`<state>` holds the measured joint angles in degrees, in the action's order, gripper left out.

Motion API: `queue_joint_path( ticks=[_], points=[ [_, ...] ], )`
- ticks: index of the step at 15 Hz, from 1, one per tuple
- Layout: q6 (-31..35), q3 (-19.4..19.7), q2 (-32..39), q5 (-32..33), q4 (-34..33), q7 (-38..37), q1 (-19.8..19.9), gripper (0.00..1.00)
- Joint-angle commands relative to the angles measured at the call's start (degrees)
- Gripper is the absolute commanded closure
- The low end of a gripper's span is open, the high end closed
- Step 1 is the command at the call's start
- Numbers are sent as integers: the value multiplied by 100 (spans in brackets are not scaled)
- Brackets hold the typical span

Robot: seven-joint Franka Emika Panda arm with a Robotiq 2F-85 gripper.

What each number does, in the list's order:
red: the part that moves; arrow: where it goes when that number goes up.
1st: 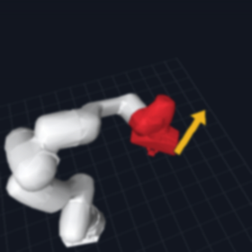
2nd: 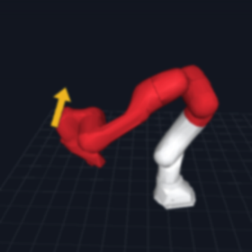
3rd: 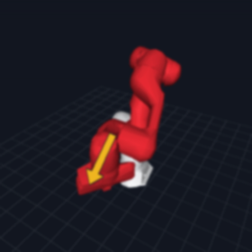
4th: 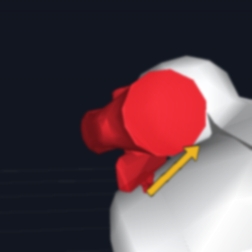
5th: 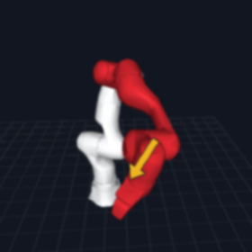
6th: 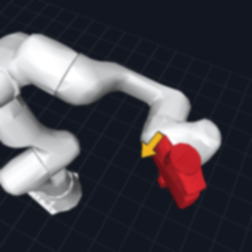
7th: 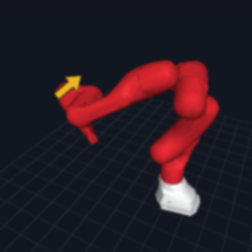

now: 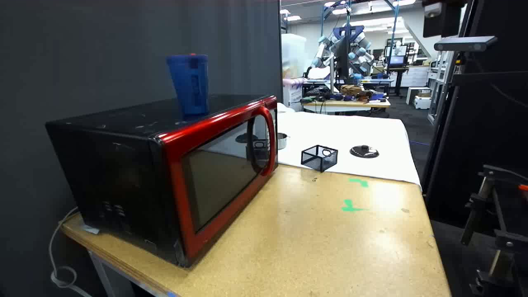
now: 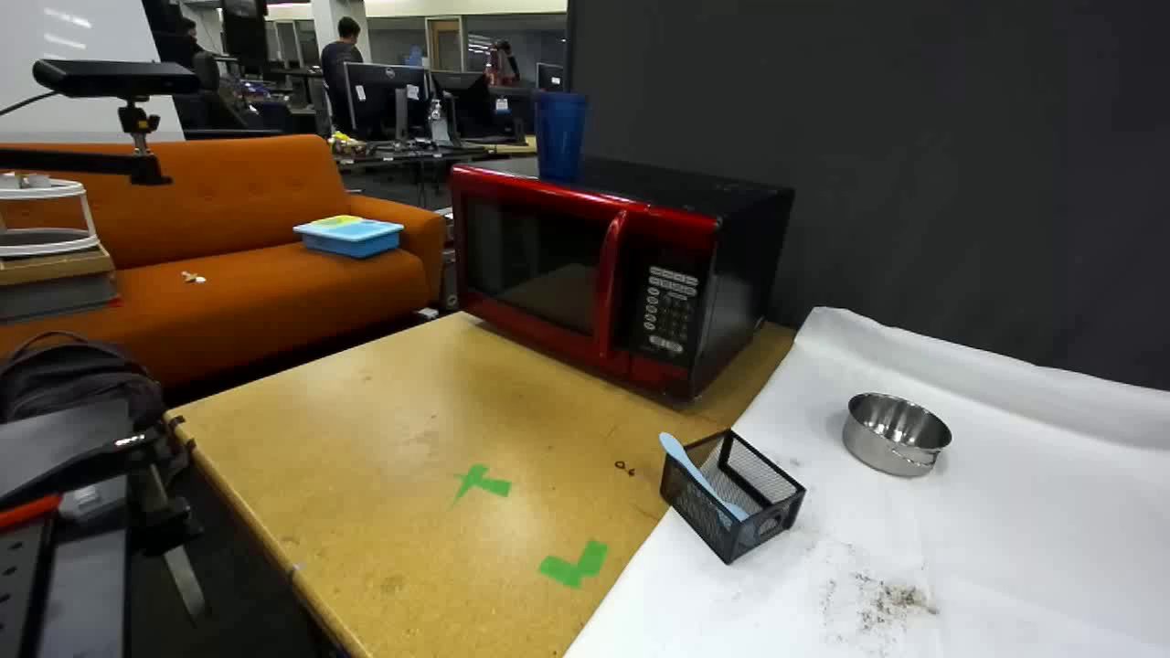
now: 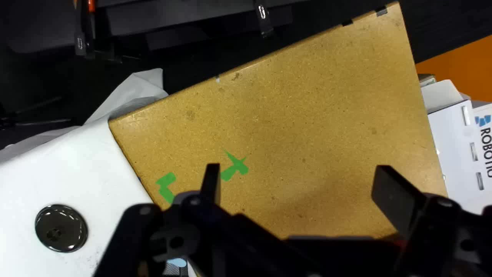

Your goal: Open the microwave

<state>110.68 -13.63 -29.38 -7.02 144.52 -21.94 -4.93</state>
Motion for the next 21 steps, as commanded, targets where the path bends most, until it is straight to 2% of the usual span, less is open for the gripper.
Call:
queue_joint_path(
  ticks=[1,9,11,13,17,19,21],
  points=[
    [-7,42,6,23,-6,-18,-44,0],
    [-7,42,6,23,-6,-18,-44,0],
    [214,105,92,115,6,249,-36,0],
    [731,192,248,327,10,434,64,0],
    [1771,662,1214,466,-335,1208,162,0],
    [2157,929,1934,377,-709,1893,124,0],
    [2225,1074,2653,287,-1229,2745,52,0]
  ],
)
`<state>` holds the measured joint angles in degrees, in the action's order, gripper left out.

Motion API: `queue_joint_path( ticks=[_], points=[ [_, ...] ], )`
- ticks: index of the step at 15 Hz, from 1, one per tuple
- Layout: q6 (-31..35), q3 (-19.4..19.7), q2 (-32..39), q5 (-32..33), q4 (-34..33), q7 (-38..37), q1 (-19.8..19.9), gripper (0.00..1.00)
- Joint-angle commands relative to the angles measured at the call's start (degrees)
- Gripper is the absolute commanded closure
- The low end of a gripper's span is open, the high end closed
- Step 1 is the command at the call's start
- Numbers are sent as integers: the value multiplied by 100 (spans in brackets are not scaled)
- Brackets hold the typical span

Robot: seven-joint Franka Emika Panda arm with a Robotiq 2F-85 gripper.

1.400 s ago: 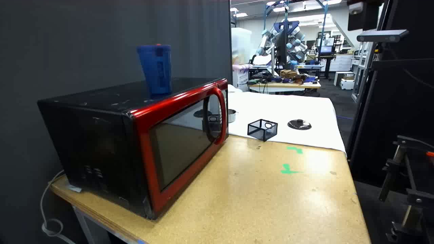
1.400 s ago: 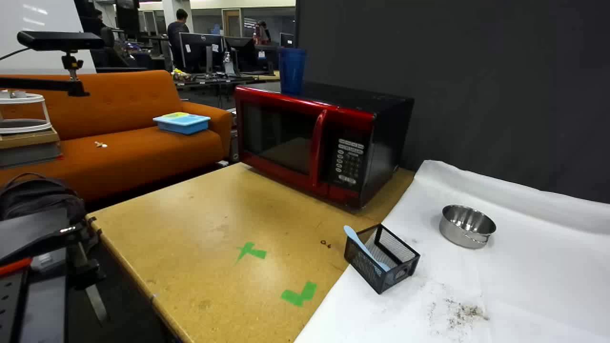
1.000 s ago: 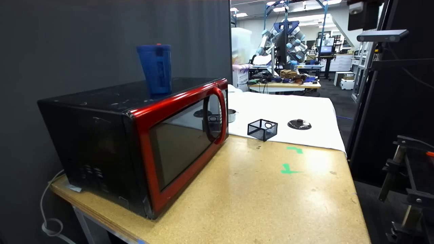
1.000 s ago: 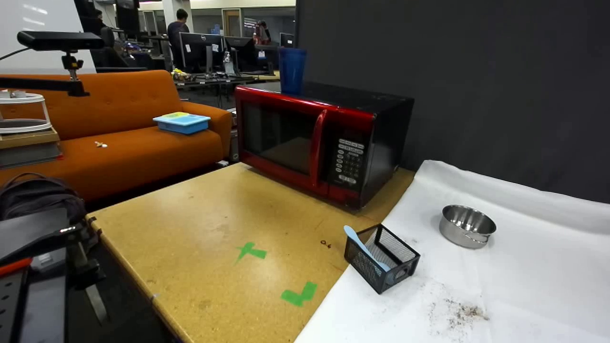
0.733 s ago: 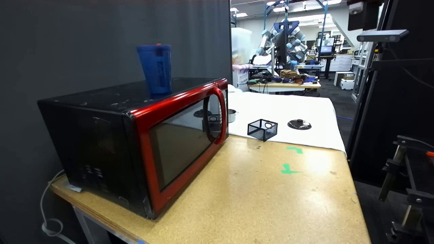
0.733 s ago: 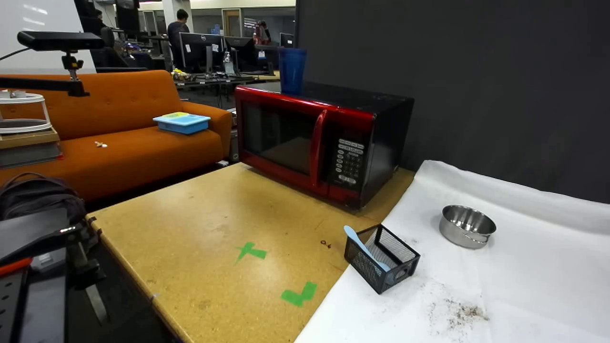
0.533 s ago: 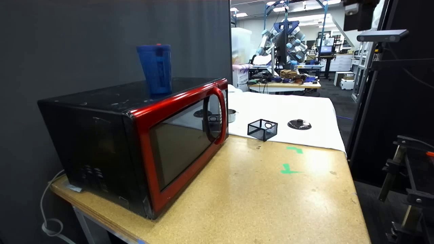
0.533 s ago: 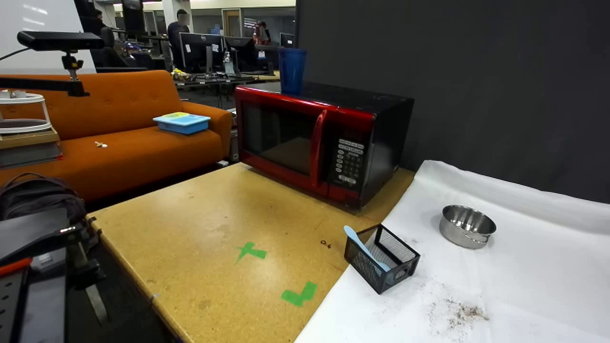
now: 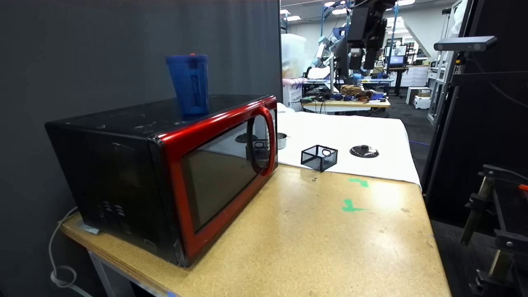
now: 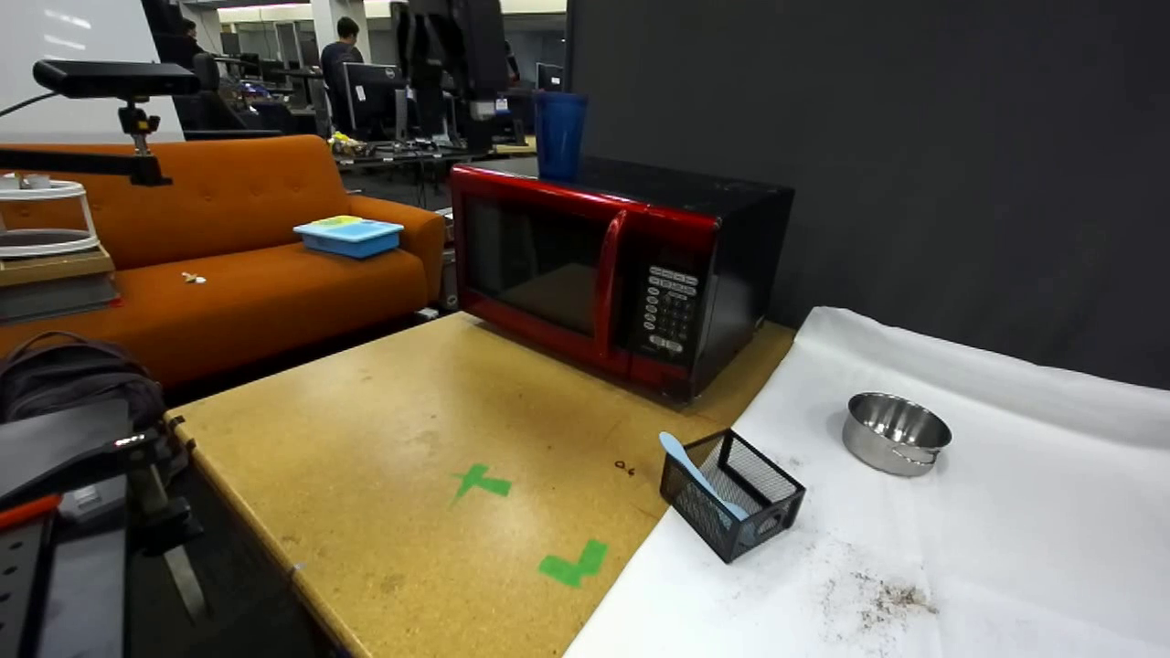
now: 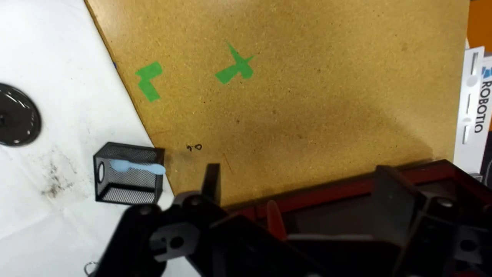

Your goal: Open the microwave

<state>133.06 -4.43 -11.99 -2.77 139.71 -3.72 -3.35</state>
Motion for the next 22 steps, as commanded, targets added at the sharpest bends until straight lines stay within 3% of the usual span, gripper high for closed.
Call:
queue_joint_path(
  ticks=[1,3,6,7,13,16,22],
  points=[
    [-66,155,1224,-134,-1027,1253,-92,0],
    [-131,93,1731,-60,-1506,1687,-38,0],
    [-281,68,2166,290,-2051,1398,-36,0],
    [23,41,2029,146,-1759,1479,-11,0],
    [-110,42,2157,226,-1967,1448,-11,0],
    [977,-1,2190,42,-1788,1747,28,0],
    [2359,-34,2202,30,-1203,1741,55,0]
  ],
)
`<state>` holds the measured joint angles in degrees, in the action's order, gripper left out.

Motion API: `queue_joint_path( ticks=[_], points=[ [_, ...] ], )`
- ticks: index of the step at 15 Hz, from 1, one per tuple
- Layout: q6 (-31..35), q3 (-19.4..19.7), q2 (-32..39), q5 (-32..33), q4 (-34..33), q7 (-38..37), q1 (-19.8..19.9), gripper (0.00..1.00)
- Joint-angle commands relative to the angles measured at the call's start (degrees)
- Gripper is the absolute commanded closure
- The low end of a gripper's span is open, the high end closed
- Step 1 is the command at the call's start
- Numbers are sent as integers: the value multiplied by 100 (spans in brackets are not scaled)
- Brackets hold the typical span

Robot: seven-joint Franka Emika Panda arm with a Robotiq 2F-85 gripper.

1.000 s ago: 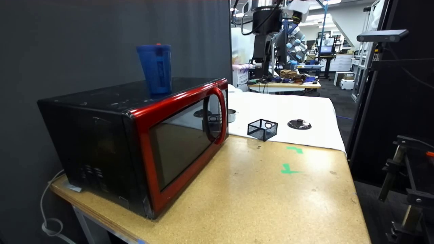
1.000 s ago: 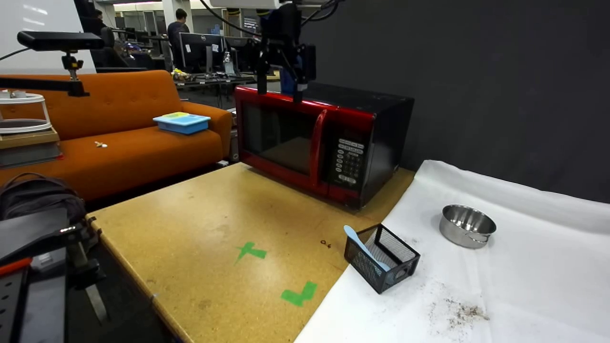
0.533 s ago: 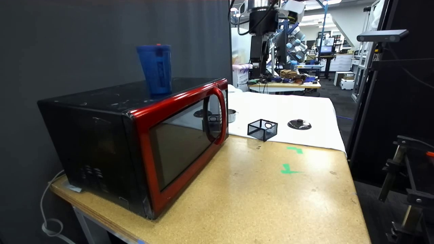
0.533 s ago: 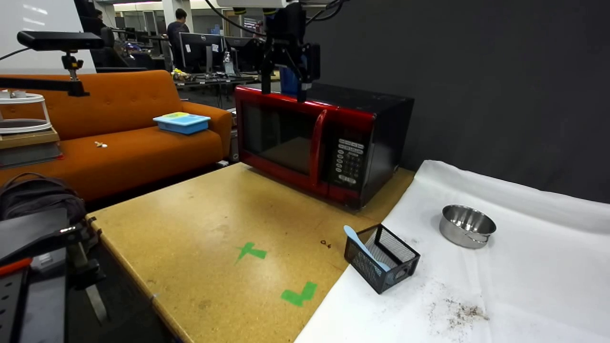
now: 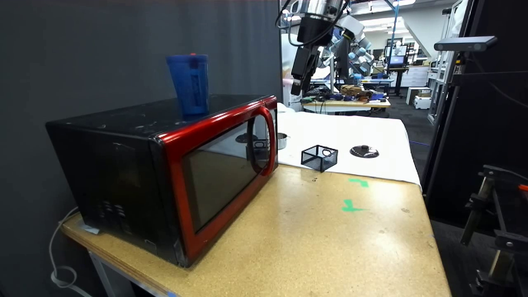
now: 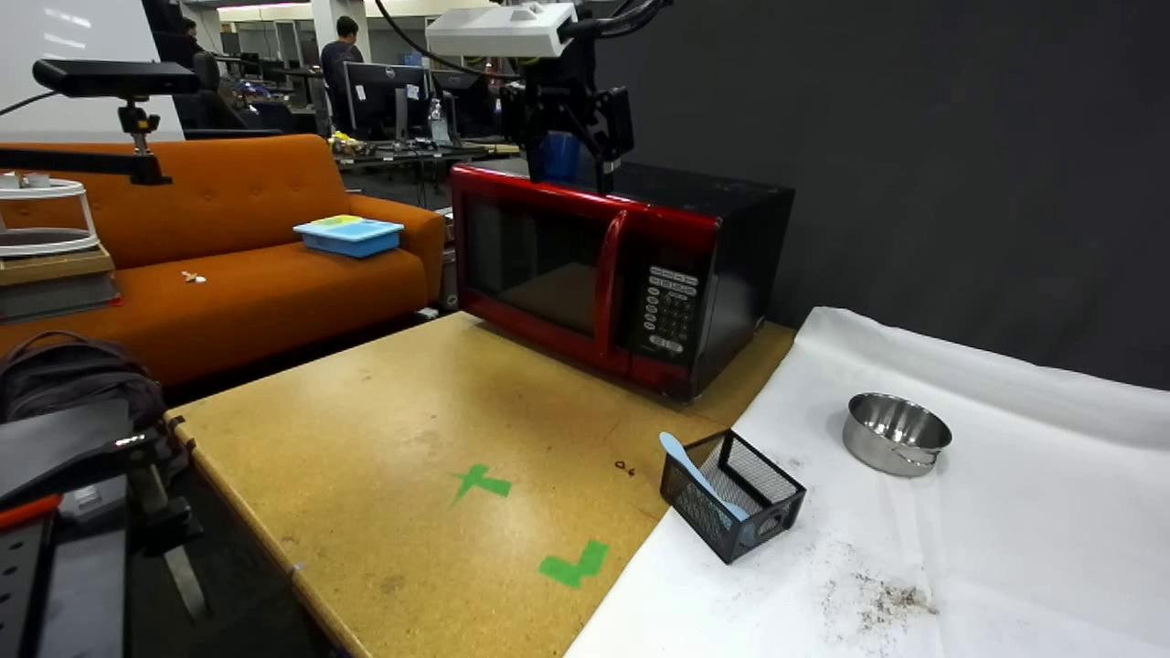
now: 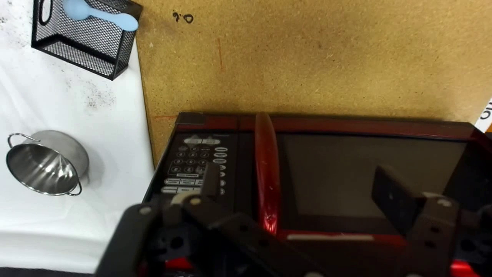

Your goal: Open the microwave

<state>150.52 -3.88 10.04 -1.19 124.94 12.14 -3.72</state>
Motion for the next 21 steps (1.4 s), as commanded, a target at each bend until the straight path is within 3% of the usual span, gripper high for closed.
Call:
queue_joint_path(
  ticks=[1,4,9,21],
  points=[
    [845,-82,13,-101,369,67,79,0],
    [1594,-124,36,-170,609,-55,86,0],
    [2198,-162,284,-136,624,-307,72,0],
    [2455,-70,1413,209,-349,-638,-20,0]
  ],
)
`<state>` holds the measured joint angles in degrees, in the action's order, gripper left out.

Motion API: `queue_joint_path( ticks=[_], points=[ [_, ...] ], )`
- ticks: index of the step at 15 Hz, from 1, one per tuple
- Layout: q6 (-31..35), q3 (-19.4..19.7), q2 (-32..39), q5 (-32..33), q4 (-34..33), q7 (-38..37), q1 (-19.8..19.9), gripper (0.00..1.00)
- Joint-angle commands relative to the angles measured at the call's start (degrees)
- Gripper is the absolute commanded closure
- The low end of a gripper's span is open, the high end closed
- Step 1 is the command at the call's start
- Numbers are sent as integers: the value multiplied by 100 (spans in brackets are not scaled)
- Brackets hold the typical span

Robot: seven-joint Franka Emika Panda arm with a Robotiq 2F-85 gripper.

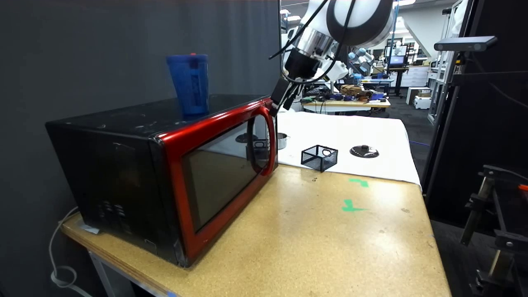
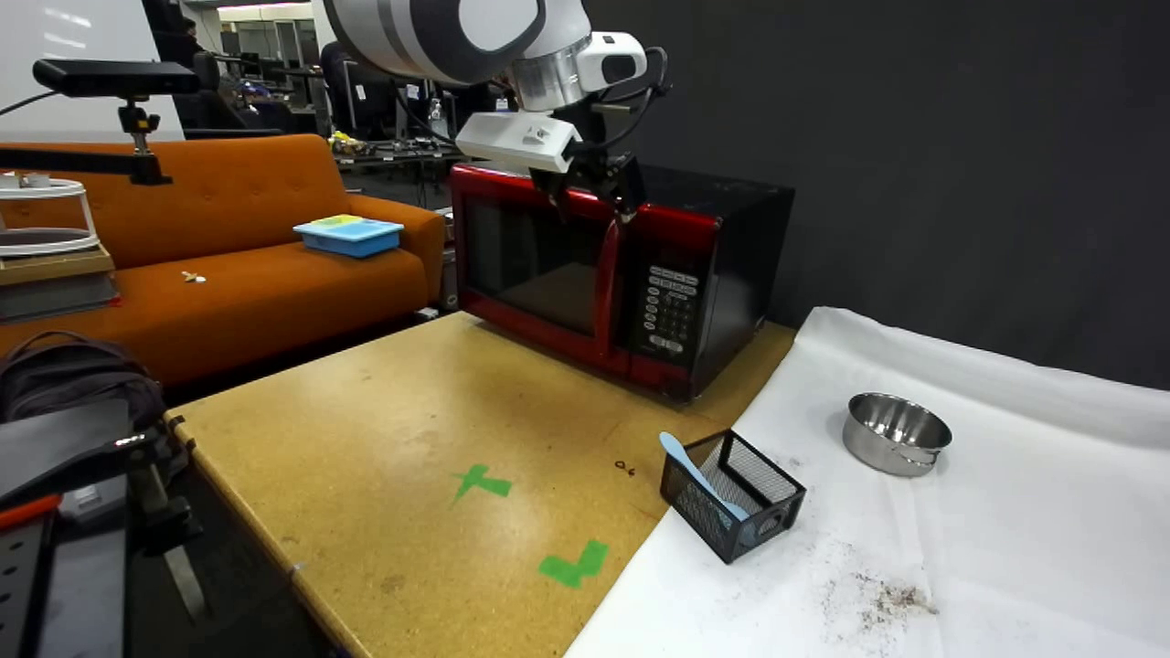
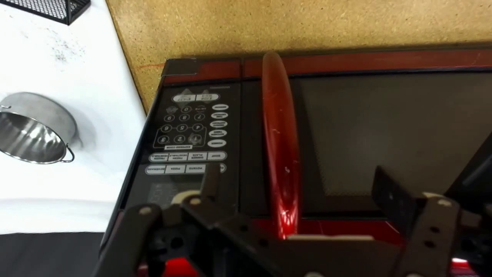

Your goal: Open the microwave

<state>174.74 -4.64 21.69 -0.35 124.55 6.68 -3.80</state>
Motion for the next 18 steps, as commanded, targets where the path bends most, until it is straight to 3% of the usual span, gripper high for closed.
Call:
queue_joint_path(
  ticks=[1,3,4,6,15,18],
  points=[
    [1,3,322,136,-407,-88,-25,0],
    [-38,-59,480,135,-578,-42,2,0],
    [-43,-106,567,120,-654,-19,33,25],
    [-68,-157,692,110,-767,2,64,32],
    [-112,35,727,165,-850,-89,-29,97],
    [-98,46,699,202,-778,-90,-32,94]
  ],
)
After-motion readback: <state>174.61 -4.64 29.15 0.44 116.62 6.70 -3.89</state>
